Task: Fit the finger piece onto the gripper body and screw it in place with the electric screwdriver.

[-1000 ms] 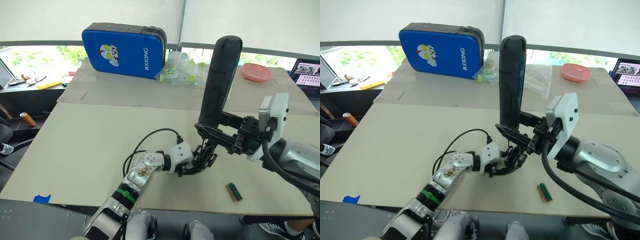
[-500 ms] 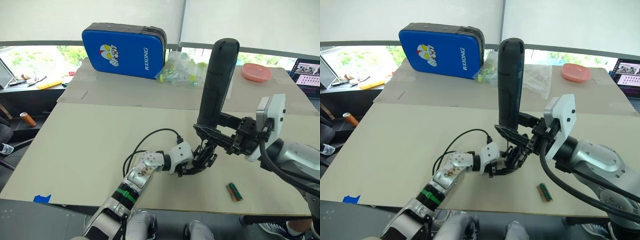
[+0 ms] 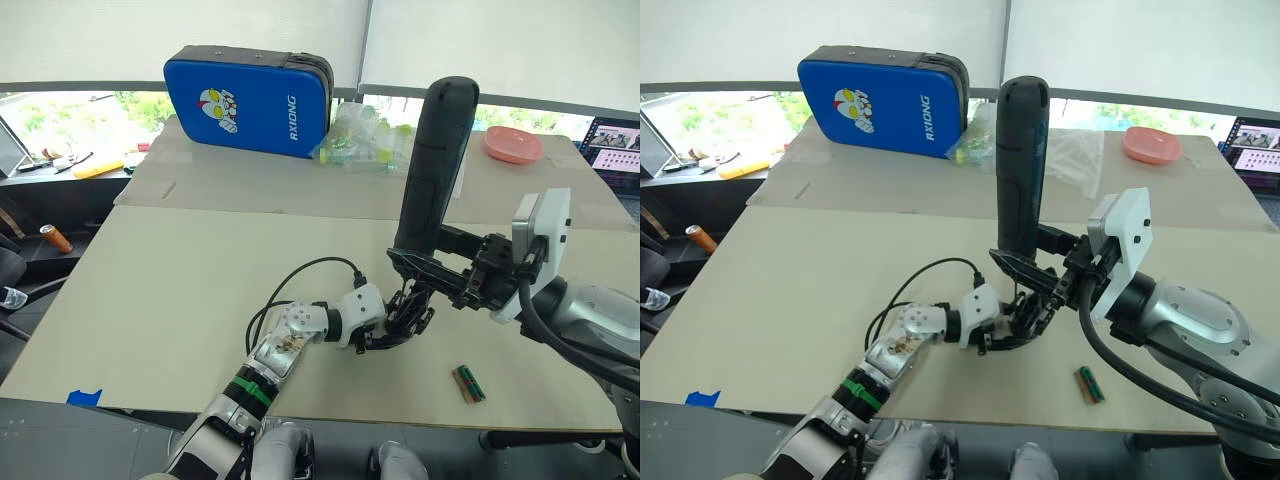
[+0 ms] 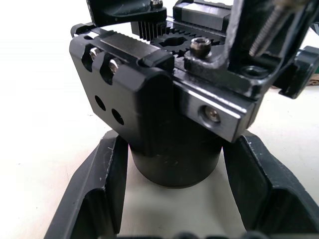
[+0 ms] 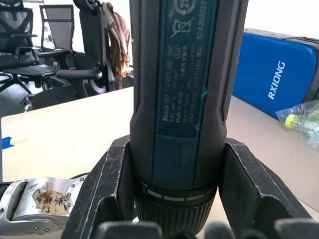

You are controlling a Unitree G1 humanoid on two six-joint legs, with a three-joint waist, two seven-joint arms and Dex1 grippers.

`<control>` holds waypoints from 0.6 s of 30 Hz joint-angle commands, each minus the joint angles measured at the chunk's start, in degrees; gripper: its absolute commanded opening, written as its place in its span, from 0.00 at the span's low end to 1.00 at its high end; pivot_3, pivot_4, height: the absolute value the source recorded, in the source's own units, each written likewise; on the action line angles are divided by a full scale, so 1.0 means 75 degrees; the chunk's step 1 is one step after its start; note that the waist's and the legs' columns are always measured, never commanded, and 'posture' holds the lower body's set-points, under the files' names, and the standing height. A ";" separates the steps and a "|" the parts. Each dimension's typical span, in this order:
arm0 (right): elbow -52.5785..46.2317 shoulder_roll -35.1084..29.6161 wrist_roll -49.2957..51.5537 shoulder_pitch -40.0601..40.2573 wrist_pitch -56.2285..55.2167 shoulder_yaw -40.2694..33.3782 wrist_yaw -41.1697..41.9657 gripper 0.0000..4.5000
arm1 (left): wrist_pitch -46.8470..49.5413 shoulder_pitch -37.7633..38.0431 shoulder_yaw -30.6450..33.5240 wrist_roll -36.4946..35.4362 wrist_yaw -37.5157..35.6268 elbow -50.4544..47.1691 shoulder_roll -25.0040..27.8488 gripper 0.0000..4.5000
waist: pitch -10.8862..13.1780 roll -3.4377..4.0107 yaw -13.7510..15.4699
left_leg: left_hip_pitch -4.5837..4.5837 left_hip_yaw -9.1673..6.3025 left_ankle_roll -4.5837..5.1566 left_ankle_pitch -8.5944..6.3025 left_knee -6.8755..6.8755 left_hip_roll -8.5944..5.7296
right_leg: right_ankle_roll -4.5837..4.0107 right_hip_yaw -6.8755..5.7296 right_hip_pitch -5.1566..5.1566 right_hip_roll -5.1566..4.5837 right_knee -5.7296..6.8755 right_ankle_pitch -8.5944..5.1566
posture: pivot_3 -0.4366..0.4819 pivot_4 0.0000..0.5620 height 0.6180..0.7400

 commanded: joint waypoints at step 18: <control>-0.0092 -0.0014 0.0135 -0.0196 -0.0044 -0.0129 -0.0223 0.43 | 0.0299 0.0233 -0.0388 0.0048 -0.0259 0.0180 0.0031 0.51 | 0.0000 0.0000 0.0000 | 0.0000 0.0000 0.0000 0.0000 0.0000 0.0000 | 0.0000 0.0000 0.0000 0.0000 0.0000 0.0000 | 0.48 0.27 1.00</control>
